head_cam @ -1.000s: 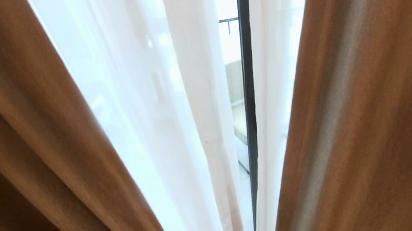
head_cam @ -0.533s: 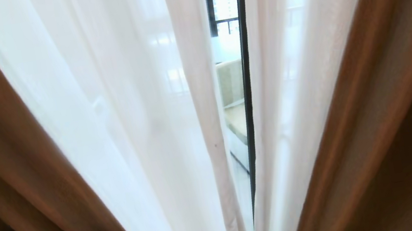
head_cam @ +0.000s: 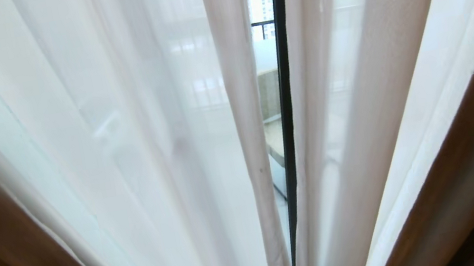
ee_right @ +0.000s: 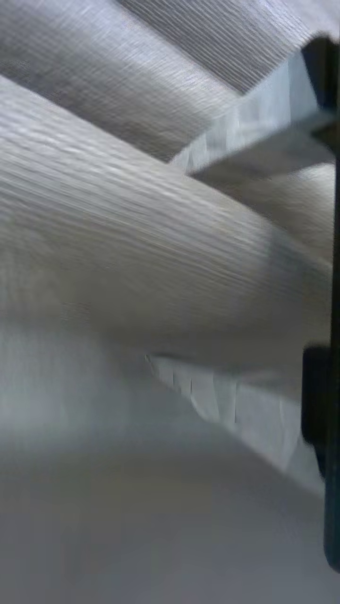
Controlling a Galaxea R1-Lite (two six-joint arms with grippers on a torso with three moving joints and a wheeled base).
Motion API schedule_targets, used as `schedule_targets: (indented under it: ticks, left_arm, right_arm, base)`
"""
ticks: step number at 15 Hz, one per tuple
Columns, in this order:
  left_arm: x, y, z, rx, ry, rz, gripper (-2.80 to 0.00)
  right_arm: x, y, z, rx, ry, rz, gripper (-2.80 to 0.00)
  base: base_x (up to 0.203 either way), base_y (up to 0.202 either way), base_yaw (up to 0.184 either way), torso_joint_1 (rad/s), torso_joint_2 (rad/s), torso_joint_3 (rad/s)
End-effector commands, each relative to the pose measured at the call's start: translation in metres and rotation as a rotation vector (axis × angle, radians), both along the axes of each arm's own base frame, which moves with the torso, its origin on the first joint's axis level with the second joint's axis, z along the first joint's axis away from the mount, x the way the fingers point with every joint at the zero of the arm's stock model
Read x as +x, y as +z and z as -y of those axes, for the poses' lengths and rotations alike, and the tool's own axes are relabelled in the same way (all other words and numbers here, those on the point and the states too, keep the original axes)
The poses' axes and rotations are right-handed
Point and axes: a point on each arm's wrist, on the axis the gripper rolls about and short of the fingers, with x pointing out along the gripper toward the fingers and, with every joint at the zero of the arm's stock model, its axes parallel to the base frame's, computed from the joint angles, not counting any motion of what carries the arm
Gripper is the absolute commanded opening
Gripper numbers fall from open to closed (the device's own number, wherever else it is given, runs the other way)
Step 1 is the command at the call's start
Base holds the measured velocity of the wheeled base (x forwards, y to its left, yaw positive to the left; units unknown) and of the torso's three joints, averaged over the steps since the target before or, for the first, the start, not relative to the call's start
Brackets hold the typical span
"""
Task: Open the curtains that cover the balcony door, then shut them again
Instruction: Pull the outer curtains open on both sides
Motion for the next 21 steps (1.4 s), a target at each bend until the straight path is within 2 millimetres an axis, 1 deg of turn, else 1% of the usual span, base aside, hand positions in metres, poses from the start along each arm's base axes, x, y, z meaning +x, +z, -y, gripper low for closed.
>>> schedule_targets:
  ticks: [1, 7, 10, 15, 18, 19, 21]
  left_arm:
    - [0.000, 0.000, 0.000, 0.000, 0.001, -0.001, -2.80]
    - [0.000, 0.000, 0.000, 0.000, 0.001, -0.001, -2.80]
    - [0.000, 0.000, 0.000, 0.000, 0.001, -0.001, -2.80]
    - [0.000, 0.000, 0.000, 0.000, 0.001, -0.002, -2.80]
    - [0.000, 0.000, 0.000, 0.000, 0.001, -0.001, -2.80]
    - [0.000, 0.000, 0.000, 0.000, 0.001, -0.001, -2.80]
    - [0.000, 0.000, 0.000, 0.000, 0.001, -0.002, -2.80]
  right_arm:
    - [-0.008, 0.001, -0.011, -0.021, 0.000, 0.013, 0.00]
    - [-0.042, -0.011, -0.054, -0.064, -0.017, 0.049, 0.00]
    - [-0.056, -0.020, -0.071, -0.086, -0.035, 0.065, 0.00]
    - [-0.066, -0.028, -0.086, -0.101, -0.035, 0.077, 0.00]
    - [-0.063, -0.030, -0.089, -0.101, 0.028, 0.074, 0.00]
    - [-0.061, -0.032, -0.090, -0.105, 0.062, 0.066, -2.80]
    - [-0.055, -0.037, -0.090, -0.118, 0.120, 0.042, -2.80]
  base:
    - [0.000, 0.000, 0.000, 0.000, 0.00, 0.000]
    - [0.000, 0.000, 0.000, 0.000, 0.00, 0.000]
    - [0.000, 0.000, 0.000, 0.000, 0.00, 0.000]
    - [0.000, 0.000, 0.000, 0.000, 0.00, 0.000]
    - [0.000, 0.000, 0.000, 0.000, 0.00, 0.000]
    - [0.000, 0.000, 0.000, 0.000, 0.00, 0.000]
    - [0.000, 0.000, 0.000, 0.000, 0.00, 0.000]
